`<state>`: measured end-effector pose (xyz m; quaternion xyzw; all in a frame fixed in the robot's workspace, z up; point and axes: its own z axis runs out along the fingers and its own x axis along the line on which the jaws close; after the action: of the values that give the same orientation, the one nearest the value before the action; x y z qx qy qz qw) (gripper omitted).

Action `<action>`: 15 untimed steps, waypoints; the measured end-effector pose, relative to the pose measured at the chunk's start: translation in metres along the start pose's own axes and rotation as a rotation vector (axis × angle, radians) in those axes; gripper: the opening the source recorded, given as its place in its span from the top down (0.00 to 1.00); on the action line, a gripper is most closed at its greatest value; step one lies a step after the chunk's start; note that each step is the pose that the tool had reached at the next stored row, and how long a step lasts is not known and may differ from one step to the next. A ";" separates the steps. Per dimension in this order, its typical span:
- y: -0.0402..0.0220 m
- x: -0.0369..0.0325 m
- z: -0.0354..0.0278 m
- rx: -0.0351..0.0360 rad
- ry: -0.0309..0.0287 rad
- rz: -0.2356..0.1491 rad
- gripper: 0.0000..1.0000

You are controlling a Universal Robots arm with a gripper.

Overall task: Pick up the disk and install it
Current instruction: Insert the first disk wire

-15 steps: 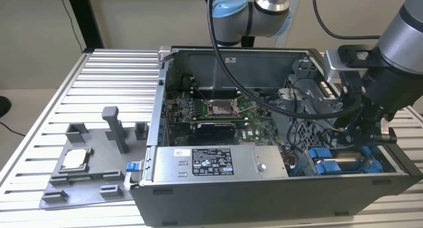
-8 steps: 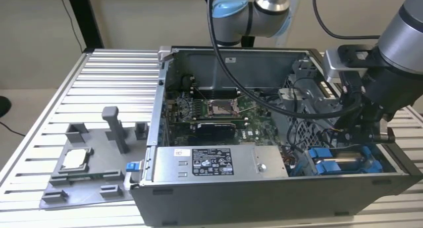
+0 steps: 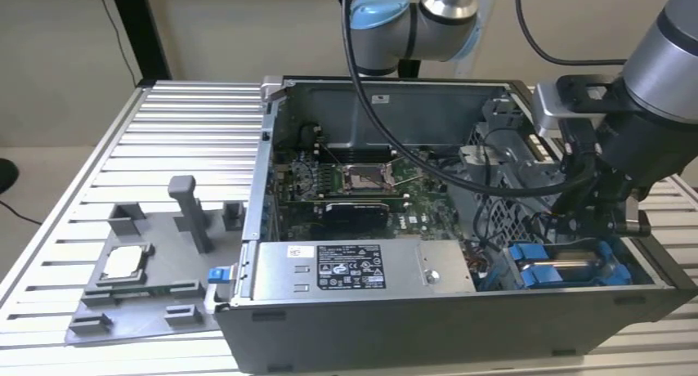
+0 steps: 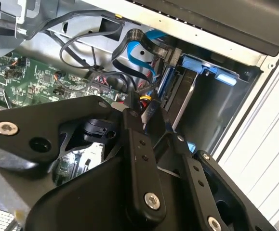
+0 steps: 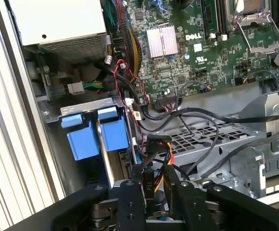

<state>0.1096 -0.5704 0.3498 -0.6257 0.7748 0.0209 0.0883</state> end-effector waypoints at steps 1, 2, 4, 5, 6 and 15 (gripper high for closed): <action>0.0000 0.0000 0.0000 0.0000 -0.0001 0.000 0.00; 0.0000 0.0000 0.0000 0.0000 -0.0001 0.000 0.00; 0.0000 0.0000 0.0001 0.0000 -0.0002 0.000 0.00; 0.0000 0.0000 0.0001 0.0000 -0.0002 0.000 1.00; 0.0000 0.0000 0.0001 0.0000 -0.0002 0.000 1.00; 0.0001 -0.0002 0.0001 0.0000 -0.0002 0.000 1.00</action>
<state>0.1096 -0.5702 0.3497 -0.6257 0.7748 0.0209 0.0883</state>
